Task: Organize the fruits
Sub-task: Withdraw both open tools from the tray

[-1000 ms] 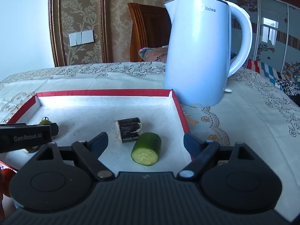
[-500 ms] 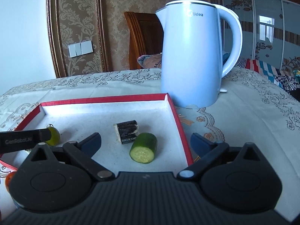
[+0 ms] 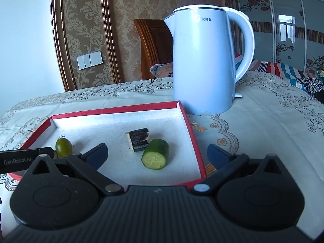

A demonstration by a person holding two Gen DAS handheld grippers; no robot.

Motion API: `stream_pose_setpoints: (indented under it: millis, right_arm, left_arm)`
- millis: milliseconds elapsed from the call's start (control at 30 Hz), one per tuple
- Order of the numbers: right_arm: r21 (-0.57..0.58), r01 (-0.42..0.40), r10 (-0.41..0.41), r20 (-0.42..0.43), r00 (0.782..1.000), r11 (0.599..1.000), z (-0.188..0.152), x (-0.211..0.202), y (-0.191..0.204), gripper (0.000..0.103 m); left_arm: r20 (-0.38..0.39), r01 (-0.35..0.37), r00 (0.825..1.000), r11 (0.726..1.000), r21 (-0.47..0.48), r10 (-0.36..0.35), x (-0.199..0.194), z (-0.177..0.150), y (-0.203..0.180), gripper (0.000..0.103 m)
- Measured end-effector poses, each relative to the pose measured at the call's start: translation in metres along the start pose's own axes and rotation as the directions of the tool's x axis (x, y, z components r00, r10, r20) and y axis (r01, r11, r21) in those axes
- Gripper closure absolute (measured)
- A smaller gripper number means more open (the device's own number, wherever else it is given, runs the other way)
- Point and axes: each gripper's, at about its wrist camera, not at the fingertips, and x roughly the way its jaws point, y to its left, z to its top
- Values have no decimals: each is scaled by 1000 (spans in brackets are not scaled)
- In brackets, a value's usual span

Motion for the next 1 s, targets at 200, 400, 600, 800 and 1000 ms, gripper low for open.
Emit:
stream_pose_setpoints:
  millis: [200, 400, 600, 800, 1000]
  right_arm:
    - [-13, -3, 4, 16, 1000, 1000, -6, -8, 2, 0]
    - [-17, -15, 15, 46, 999, 1000, -11, -21, 3, 0]
    - [-1, -33, 33, 61, 998, 999, -18, -37, -2, 0]
    - [-12, -43, 44, 93, 995, 999, -20, -45, -1, 0]
    - [-22, -46, 48, 107, 993, 999, -22, -50, 0, 0]
  left_arm:
    - [-4, 12, 1000, 1000, 5, -12, -7, -8, 1, 33]
    - [-3, 28, 1000, 1000, -11, -28, -17, -14, 5, 33]
    - [38, 16, 999, 1000, 26, -17, -32, -23, 2, 28]
    - [80, 12, 997, 999, 47, -16, -44, -28, -1, 27]
    - [68, 34, 997, 998, 45, -37, -49, -33, 0, 27]
